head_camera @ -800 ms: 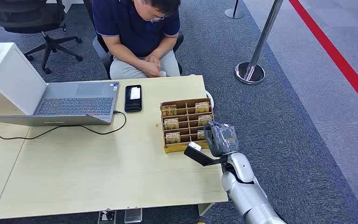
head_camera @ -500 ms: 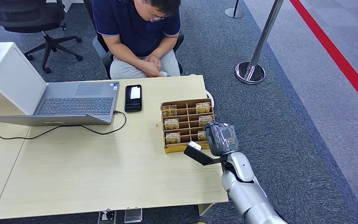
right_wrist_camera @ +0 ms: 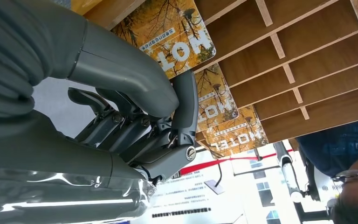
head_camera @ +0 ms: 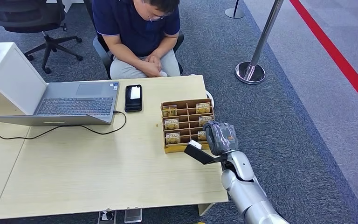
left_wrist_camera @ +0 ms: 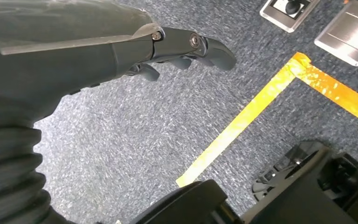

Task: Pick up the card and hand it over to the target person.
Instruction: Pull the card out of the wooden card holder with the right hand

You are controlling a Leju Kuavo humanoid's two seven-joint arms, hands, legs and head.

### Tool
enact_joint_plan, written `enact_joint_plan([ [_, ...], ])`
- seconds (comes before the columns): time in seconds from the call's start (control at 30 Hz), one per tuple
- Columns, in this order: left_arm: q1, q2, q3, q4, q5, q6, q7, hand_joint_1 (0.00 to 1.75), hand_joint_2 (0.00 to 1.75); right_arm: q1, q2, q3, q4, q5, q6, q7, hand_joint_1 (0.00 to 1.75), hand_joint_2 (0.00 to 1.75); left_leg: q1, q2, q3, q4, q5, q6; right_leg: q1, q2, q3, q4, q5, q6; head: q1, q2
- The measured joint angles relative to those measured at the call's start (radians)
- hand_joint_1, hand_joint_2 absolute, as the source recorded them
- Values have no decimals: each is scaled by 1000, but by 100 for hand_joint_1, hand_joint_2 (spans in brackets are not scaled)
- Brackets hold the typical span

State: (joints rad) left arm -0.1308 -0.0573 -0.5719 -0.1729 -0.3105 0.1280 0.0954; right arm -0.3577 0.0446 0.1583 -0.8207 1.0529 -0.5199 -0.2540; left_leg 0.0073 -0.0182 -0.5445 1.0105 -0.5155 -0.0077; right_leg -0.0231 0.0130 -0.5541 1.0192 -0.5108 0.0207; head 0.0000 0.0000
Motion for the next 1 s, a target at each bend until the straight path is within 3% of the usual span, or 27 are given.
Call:
enact_joint_plan([
  [0.53, -12, -5, -11, -1, -42, 9, -14, 0, 175, -11, -3, 17, -303, -66, -37, -38, 175, 175, -1, 0, -3, 2, 0, 0, -1, 1, -3, 2, -1, 0, 0, 0],
  [0.83, -23, -6, -17, 1, -61, -11, -10, 0, 175, -108, 4, 70, -380, -75, -30, -28, 175, 175, -1, 2, -3, 2, -1, 0, -1, 2, -4, 3, 0, 0, 0, 0],
  [1.0, -34, -8, -24, 0, -75, -25, -6, 0, 175, -183, 28, 90, -344, -95, 4, -17, 175, 175, -1, 3, -3, 2, 0, 0, -1, 3, -4, 3, 0, 0, 0, 0],
])
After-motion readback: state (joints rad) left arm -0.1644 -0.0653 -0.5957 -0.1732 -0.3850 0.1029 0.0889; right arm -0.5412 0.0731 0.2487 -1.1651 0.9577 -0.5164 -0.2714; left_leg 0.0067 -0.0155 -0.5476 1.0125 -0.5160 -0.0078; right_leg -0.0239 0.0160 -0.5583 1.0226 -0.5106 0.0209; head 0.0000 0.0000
